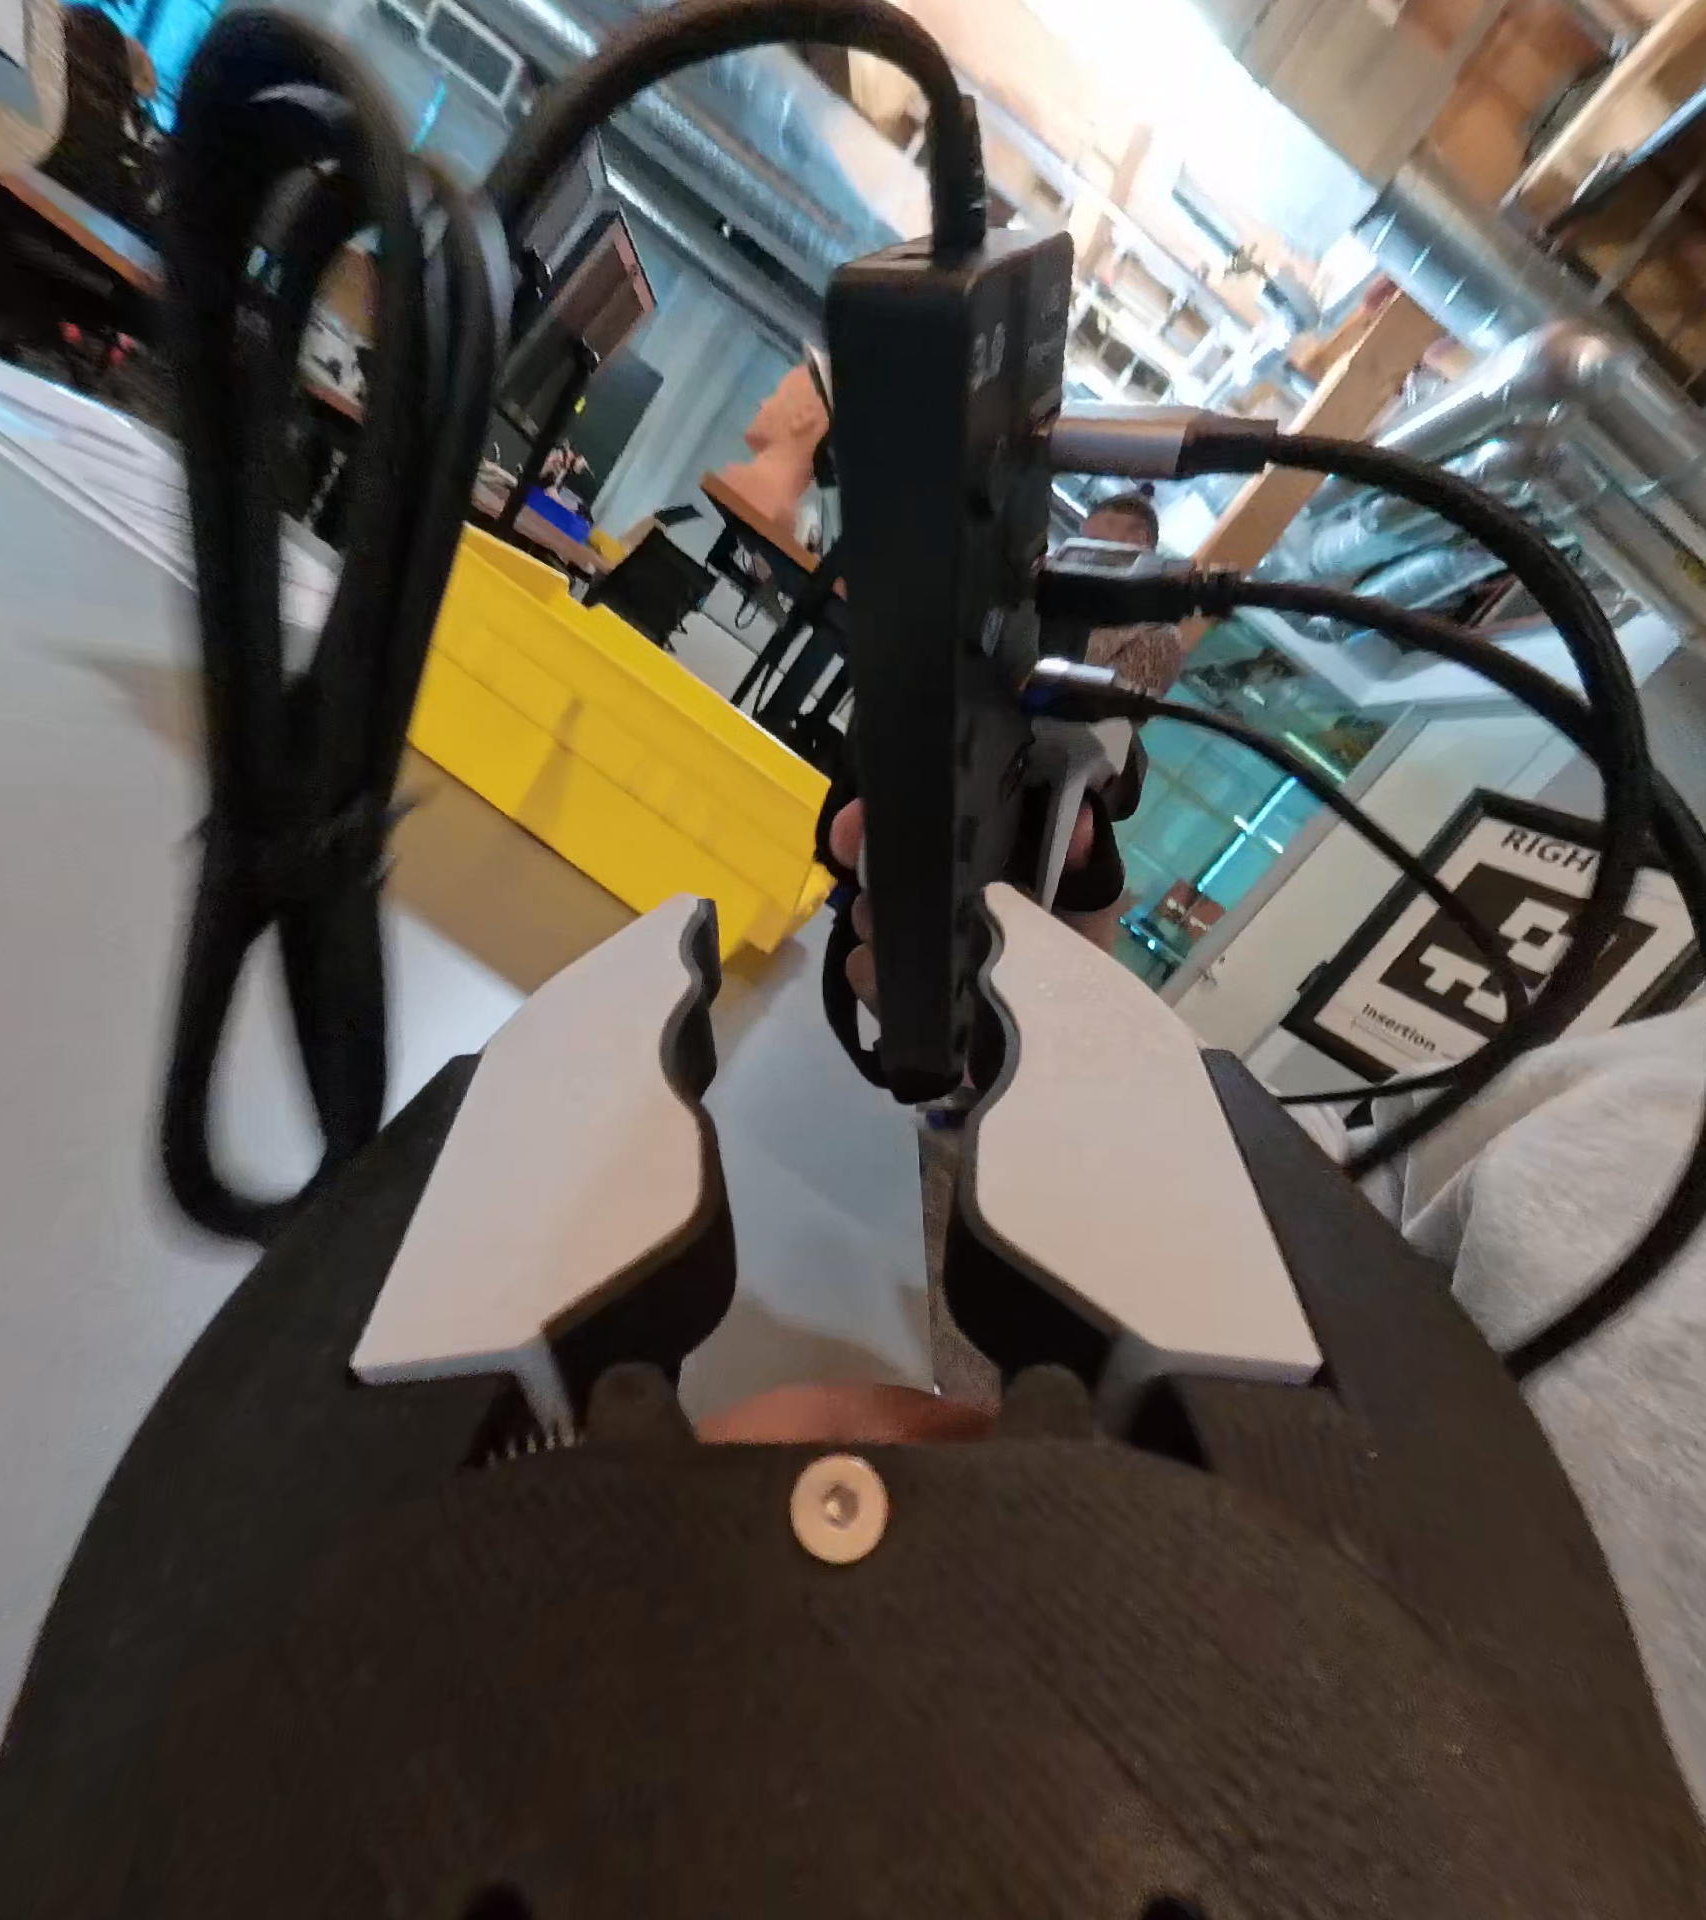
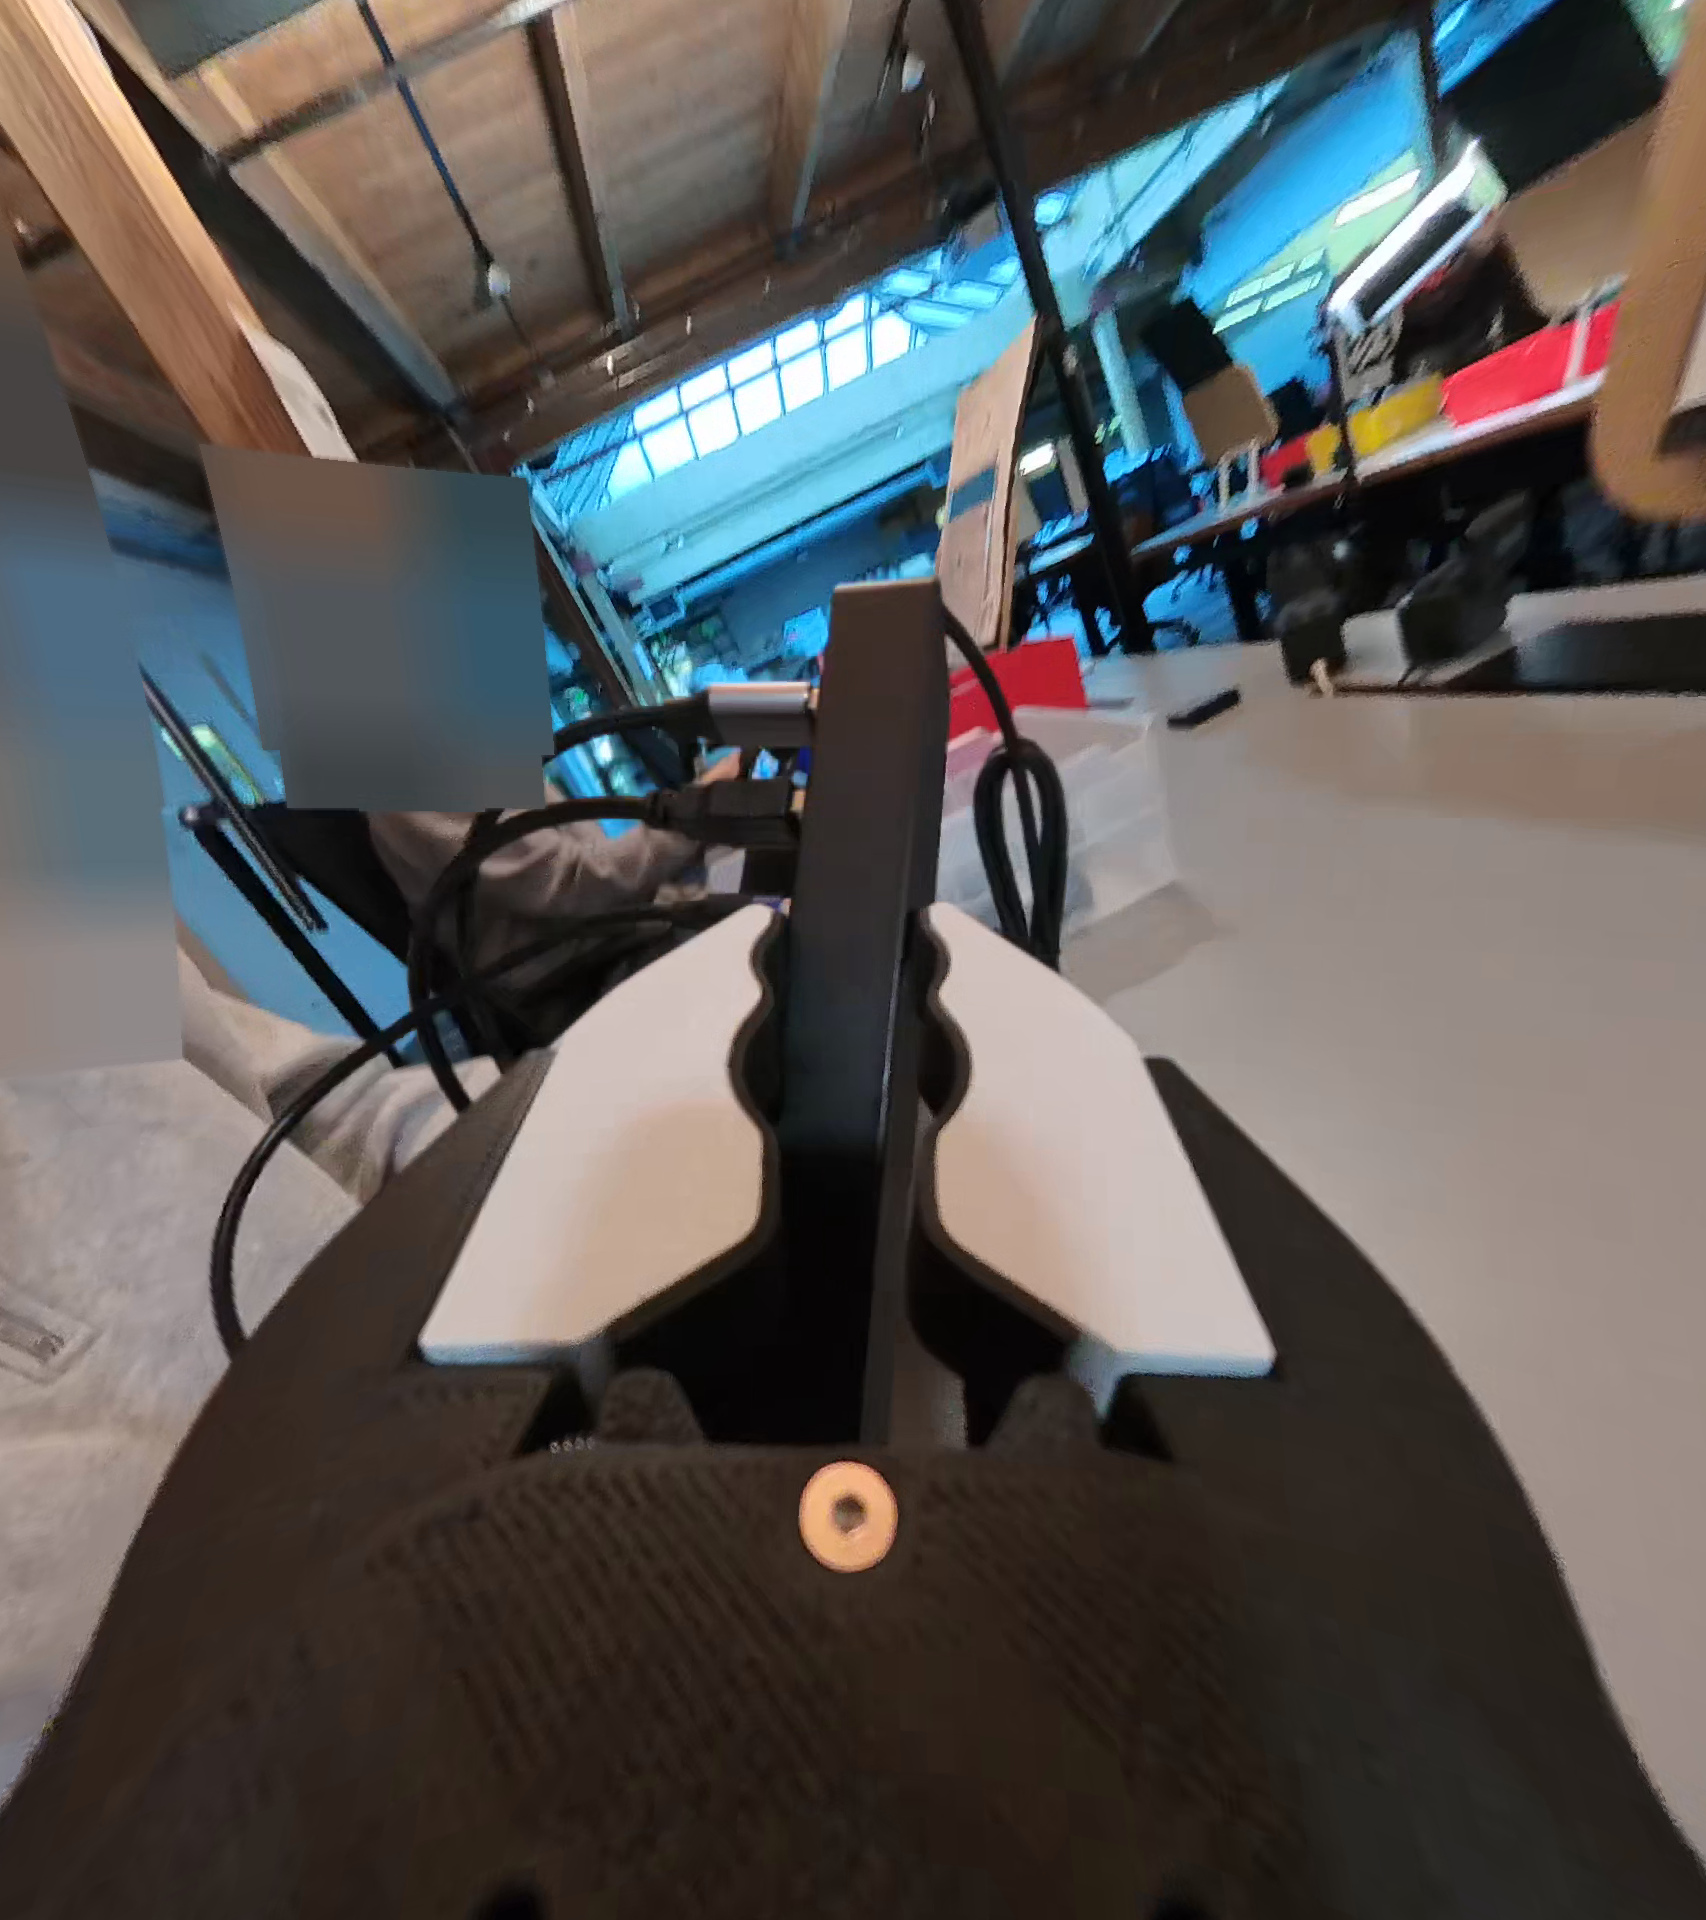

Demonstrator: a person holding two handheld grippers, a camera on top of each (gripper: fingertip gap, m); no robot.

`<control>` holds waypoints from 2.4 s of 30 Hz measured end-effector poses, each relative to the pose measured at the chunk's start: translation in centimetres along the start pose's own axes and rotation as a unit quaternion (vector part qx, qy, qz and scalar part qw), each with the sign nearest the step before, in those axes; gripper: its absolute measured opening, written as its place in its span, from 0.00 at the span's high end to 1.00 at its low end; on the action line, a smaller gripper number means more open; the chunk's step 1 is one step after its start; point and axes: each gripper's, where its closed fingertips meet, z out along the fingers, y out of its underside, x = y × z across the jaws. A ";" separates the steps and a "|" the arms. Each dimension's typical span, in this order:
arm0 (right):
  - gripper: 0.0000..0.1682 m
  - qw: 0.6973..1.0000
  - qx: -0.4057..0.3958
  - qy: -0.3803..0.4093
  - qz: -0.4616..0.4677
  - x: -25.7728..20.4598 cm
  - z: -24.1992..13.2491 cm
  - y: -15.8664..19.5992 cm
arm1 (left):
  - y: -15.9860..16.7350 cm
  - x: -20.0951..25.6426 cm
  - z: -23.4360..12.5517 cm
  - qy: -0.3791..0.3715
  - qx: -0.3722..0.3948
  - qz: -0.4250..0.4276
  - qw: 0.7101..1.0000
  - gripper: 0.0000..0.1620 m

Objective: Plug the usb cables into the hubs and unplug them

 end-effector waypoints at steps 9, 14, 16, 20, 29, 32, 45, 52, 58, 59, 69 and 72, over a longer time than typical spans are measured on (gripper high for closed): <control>0.86 0.990 0.125 0.047 -0.046 0.0 -6.6 -8.3 | 0.2 0.2 0.1 0.012 0.002 -0.018 1.000 0.75; 0.86 0.975 0.193 0.085 -0.072 0.0 -11.1 -12.8 | 0.2 0.0 0.1 0.011 0.003 -0.024 1.000 0.76; 0.86 0.964 0.231 0.109 -0.070 0.0 -13.5 -14.7 | 0.3 -0.1 0.1 0.010 0.002 -0.028 1.000 0.77; 0.86 0.933 0.291 0.207 -0.045 1.7 -18.9 -17.0 | 0.6 -0.1 0.2 0.010 -0.004 -0.029 1.000 0.77; 0.86 0.875 0.345 0.336 0.050 10.9 -26.0 -16.3 | 1.3 0.3 0.6 0.011 -0.016 -0.023 1.000 0.77; 0.86 0.851 0.386 0.336 0.118 14.6 -27.1 -15.6 | 1.4 0.3 0.6 0.009 -0.020 -0.017 1.000 0.77; 0.87 0.748 0.452 0.448 0.186 23.8 -30.3 -13.6 | 1.3 0.2 0.5 0.017 -0.018 -0.032 0.999 0.78; 0.99 0.785 0.407 0.427 0.189 23.2 -28.9 -14.1 | 1.2 0.0 0.4 0.018 -0.017 -0.040 0.999 0.78; 0.96 0.837 0.335 0.417 0.117 19.5 -27.0 -16.5 | 1.5 -0.2 0.5 0.016 -0.020 -0.043 0.999 0.78; 0.97 0.847 0.315 0.415 0.106 19.1 -26.6 -16.6 | 1.6 -0.2 0.5 0.015 -0.022 -0.043 0.999 0.78; 0.89 0.871 -0.053 0.489 0.010 20.3 -23.4 -9.1 | 2.3 -0.4 0.7 0.010 -0.034 -0.043 0.998 0.78; 0.88 0.840 -0.111 0.530 -0.041 21.5 -24.5 -10.9 | 2.5 -0.4 0.8 0.010 -0.037 -0.045 0.998 0.78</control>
